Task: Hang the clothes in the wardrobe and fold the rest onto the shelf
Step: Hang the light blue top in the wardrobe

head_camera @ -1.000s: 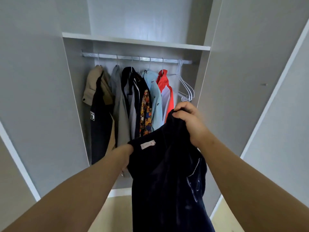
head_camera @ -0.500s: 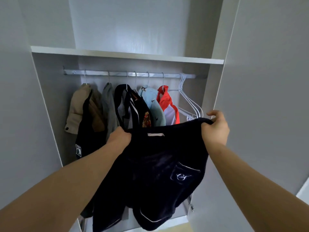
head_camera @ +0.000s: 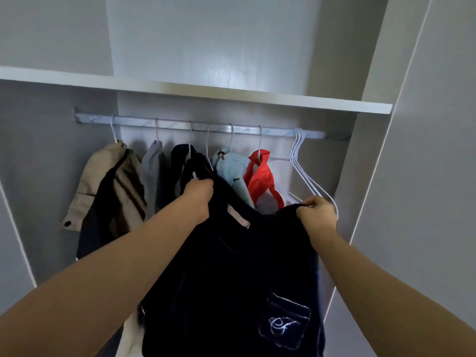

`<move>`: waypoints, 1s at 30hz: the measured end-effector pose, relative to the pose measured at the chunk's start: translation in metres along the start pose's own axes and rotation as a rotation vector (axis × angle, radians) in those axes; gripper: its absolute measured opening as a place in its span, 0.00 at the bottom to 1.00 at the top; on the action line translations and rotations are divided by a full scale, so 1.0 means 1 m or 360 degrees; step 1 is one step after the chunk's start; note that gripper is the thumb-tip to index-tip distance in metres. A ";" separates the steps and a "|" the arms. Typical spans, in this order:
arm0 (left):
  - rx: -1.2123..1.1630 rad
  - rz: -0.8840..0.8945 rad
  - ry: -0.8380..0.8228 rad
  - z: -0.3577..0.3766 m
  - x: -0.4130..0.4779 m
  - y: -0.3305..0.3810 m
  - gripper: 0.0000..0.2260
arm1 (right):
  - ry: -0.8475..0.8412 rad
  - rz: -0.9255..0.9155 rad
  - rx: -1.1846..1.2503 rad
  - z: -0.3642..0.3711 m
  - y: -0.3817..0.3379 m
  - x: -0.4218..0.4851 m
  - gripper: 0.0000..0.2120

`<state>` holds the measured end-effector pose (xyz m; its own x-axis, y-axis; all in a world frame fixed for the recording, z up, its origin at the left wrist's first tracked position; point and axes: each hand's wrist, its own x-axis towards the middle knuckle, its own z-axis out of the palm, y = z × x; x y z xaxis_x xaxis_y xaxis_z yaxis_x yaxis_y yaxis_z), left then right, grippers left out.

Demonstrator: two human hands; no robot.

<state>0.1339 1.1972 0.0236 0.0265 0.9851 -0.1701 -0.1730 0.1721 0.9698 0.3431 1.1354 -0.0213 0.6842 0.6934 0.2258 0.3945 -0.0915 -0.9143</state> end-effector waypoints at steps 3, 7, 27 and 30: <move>-0.0023 -0.0012 -0.0104 0.042 0.007 0.019 0.16 | -0.0243 -0.0020 -0.0036 0.007 0.005 0.040 0.05; -0.0050 -0.0019 -0.0227 0.083 0.018 0.028 0.13 | -0.0356 -0.0240 -0.0251 0.006 0.008 0.090 0.07; -0.0158 -0.0199 0.0040 0.113 0.098 -0.003 0.13 | -0.0221 -0.0547 -0.1322 0.026 0.046 0.185 0.20; -0.0138 -0.0231 0.0033 0.114 0.101 -0.004 0.14 | -0.0248 -0.0439 -0.1060 0.028 0.043 0.190 0.15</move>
<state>0.2490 1.2969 0.0228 0.0373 0.9495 -0.3117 -0.2532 0.3107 0.9162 0.4725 1.2833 -0.0275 0.4307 0.8428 0.3228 0.8625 -0.2791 -0.4222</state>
